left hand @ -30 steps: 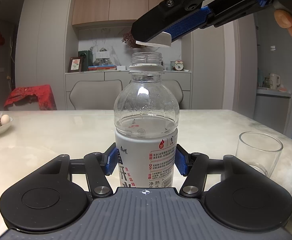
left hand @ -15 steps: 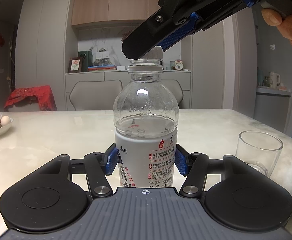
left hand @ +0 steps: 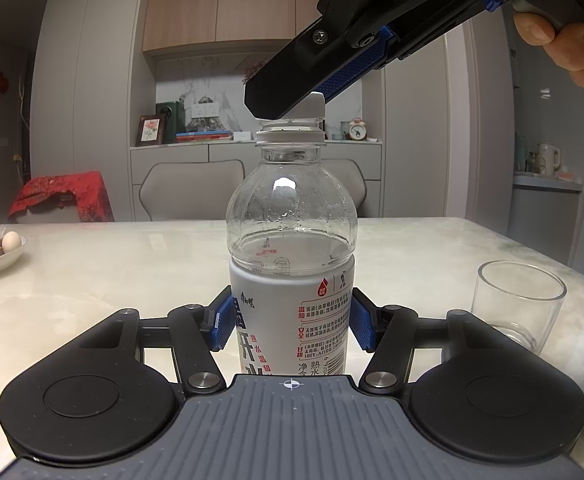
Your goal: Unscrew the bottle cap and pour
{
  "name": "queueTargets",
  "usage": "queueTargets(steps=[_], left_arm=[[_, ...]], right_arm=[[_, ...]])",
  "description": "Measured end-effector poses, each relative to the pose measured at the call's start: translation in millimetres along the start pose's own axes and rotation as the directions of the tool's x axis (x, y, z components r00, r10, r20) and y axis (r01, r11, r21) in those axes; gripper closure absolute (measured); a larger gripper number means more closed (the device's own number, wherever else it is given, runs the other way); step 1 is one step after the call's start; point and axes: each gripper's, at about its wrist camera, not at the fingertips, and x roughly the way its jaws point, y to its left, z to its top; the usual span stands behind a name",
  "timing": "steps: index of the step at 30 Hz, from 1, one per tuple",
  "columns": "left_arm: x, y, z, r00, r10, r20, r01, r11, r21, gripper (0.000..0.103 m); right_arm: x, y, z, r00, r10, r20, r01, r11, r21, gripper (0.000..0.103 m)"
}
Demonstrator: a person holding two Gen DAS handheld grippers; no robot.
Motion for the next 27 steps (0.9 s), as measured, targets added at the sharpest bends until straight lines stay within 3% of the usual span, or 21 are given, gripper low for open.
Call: queueTargets(steps=[17, 27], left_arm=[[-0.8, 6.6, 0.2, 1.0, -0.002, 0.0, 0.002, 1.0, 0.002, 0.045], [-0.2, 8.7, -0.1, 1.0, 0.001, -0.001, -0.001, 1.0, 0.005, 0.045]], right_arm=[[2.6, -6.3, -4.9, 1.0, 0.013, 0.008, -0.013, 1.0, -0.014, 0.071], [3.1, 7.4, -11.5, 0.997, -0.061, 0.046, 0.058, 0.996, 0.064, 0.071]])
